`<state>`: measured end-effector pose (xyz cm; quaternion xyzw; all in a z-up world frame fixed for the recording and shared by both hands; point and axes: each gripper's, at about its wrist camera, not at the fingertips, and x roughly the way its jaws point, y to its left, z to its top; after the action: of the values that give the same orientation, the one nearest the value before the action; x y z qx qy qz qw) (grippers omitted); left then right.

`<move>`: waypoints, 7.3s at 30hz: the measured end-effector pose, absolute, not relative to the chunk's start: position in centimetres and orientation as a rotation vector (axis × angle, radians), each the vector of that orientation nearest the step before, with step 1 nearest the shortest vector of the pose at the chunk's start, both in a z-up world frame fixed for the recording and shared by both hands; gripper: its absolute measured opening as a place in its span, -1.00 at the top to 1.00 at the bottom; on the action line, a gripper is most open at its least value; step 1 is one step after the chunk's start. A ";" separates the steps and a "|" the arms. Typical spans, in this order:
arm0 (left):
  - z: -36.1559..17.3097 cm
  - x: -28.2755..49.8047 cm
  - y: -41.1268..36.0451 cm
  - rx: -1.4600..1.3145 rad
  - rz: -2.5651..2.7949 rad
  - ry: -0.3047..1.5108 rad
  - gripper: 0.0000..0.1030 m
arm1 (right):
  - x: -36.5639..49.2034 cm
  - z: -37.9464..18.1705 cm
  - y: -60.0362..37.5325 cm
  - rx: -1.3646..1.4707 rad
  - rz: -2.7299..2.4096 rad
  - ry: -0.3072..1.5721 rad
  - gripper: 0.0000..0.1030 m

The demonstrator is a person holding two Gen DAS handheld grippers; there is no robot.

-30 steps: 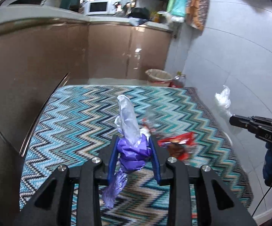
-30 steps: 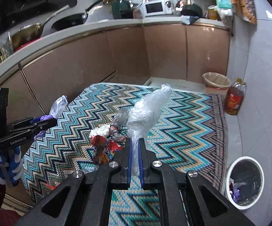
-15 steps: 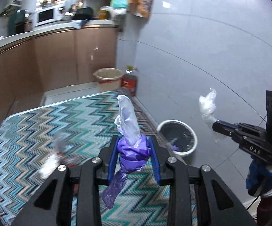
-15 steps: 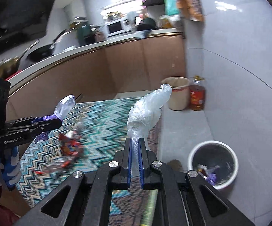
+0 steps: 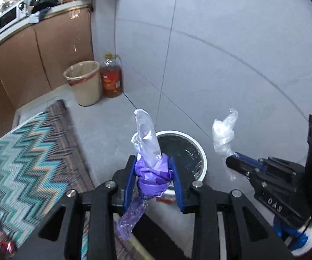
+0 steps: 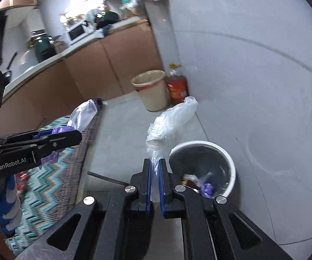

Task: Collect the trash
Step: 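Open both tools to drop the glove and bag into the bin, then move both tools back over the blanket toward the remaining trash, then grasp the white tissue with the left tool while the right tool grasps a clear wrapper, then carry the tissue and clear wrapper with both tools over the white bin, then open both tools to drop the tissue and wrapper into the bin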

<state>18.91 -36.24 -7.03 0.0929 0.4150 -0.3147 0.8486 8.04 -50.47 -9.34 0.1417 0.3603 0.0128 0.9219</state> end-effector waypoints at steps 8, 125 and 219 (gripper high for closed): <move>-12.9 23.6 -43.2 0.215 -0.644 0.949 0.36 | 12.4 -14.5 -55.4 0.349 -0.036 0.832 0.82; -14.4 21.3 4.3 -0.142 -0.454 1.000 0.64 | 14.7 -12.3 -16.7 0.119 0.615 0.965 0.17; -14.9 26.1 -45.9 0.158 -0.777 1.009 0.15 | 13.2 -16.2 -59.3 0.330 -0.245 0.791 0.32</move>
<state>26.13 -45.89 -14.90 0.0735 0.4704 -0.3624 0.8012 13.23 -59.29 -16.22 0.1594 0.3826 -0.1187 0.9023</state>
